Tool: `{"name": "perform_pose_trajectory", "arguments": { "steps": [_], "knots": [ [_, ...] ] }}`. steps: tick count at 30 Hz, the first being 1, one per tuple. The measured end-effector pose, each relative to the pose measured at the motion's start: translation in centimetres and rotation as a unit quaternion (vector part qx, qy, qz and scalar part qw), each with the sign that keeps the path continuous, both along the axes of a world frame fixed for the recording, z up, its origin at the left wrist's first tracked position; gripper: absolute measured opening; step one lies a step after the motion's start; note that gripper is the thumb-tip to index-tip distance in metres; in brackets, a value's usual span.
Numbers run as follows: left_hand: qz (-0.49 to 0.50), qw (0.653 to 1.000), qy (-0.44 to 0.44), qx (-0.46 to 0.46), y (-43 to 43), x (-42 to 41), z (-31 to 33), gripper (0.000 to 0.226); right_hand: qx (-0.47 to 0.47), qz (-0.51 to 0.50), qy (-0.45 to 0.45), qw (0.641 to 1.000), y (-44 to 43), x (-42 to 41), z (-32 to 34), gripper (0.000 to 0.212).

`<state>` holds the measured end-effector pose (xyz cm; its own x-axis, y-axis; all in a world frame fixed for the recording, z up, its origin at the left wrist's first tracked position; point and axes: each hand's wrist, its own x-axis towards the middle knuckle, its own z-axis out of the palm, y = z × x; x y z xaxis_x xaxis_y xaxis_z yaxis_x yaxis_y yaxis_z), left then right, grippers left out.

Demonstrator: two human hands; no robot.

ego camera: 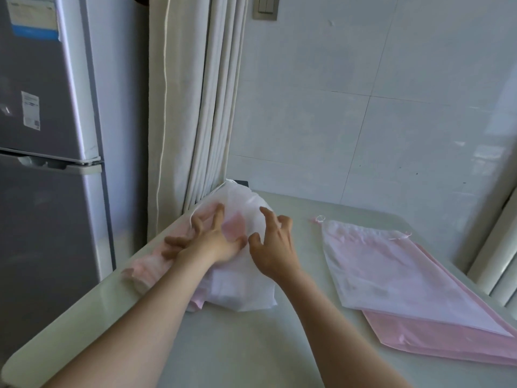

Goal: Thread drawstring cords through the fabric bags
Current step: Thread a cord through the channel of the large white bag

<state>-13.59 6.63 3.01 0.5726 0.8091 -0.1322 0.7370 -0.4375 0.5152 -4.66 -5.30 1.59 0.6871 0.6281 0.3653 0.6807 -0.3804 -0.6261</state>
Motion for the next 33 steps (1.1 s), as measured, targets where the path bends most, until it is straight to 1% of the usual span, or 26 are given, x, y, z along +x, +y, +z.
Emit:
{"name": "perform_pose_trajectory", "arguments": {
  "steps": [3, 5, 7, 9, 10, 13, 16, 19, 20, 22, 24, 26, 28, 30, 31, 33],
  "knots": [
    [-0.001, 1.000, 0.008, 0.009, -0.2, 1.0, -0.5, 0.104, -0.014, -0.037, -0.032, 0.999, 0.4, 0.9, -0.5, 0.055],
    [-0.005, 1.000, 0.012, 0.008, -0.1, 1.8, -0.6, 0.104, -0.024, -0.084, -0.051, 0.995, 0.4, 1.5, -0.6, 0.047],
    [-0.003, 1.000, 0.014, 0.008, 0.0, 2.7, -0.8, 0.104, -0.048, -0.124, -0.088, 0.987, 0.3, 2.0, -0.8, 0.041],
    [0.002, 1.000, 0.019, 0.016, 0.0, 3.5, -1.2, 0.104, -0.085, -0.119, -0.118, 0.982, 0.2, 2.5, -1.3, 0.038],
    [0.005, 1.000, 0.017, 0.021, 0.0, 3.9, -1.5, 0.104, -0.107, -0.102, -0.116, 0.982, 0.2, 2.8, -1.5, 0.038],
    [0.011, 1.000, 0.002, 0.024, 0.1, 4.4, -2.0, 0.106, -0.139, -0.041, -0.059, 0.988, 0.2, 3.3, -2.3, 0.040],
    [0.002, 0.998, -0.007, 0.062, -0.2, 4.4, -1.9, 0.106, -0.115, -0.020, -0.033, 0.993, 0.1, 3.5, -2.3, 0.041],
    [0.015, 0.985, -0.024, 0.168, -1.3, 4.2, -1.2, 0.099, -0.050, -0.049, -0.046, 0.996, -0.3, 3.4, -1.6, 0.036],
    [0.025, 0.976, -0.045, 0.210, -1.8, 4.1, -0.8, 0.091, -0.023, -0.061, -0.049, 0.997, -0.5, 3.4, -1.3, 0.033],
    [0.031, 0.953, -0.124, 0.273, -2.7, 4.1, 0.0, 0.070, 0.023, -0.078, -0.050, 0.995, -0.9, 3.4, -0.4, 0.029],
    [-0.001, 0.928, -0.214, 0.303, -3.7, 4.4, 0.9, 0.051, 0.054, -0.086, -0.048, 0.994, -1.6, 3.6, 0.8, 0.026],
    [-0.054, 0.909, -0.283, 0.303, -4.8, 5.2, 1.6, 0.033, 0.051, -0.094, -0.050, 0.993, -2.9, 4.3, 2.0, 0.023],
    [-0.118, 0.891, -0.335, 0.284, -5.7, 5.8, 1.9, 0.016, 0.026, -0.102, -0.059, 0.993, -4.4, 5.2, 2.6, 0.021],
    [-0.175, 0.882, -0.369, 0.234, -7.0, 6.6, 2.1, 0.014, -0.003, -0.115, -0.066, 0.991, -6.5, 6.2, 2.8, 0.021],
    [-0.192, 0.889, -0.365, 0.198, -7.7, 7.0, 2.1, 0.016, -0.017, -0.124, -0.067, 0.990, -7.4, 6.8, 2.8, 0.021],
    [-0.210, 0.914, -0.323, 0.129, -9.1, 8.4, 1.8, 0.021, -0.046, -0.139, -0.069, 0.987, -9.4, 8.1, 2.4, 0.019]
  ]
}}
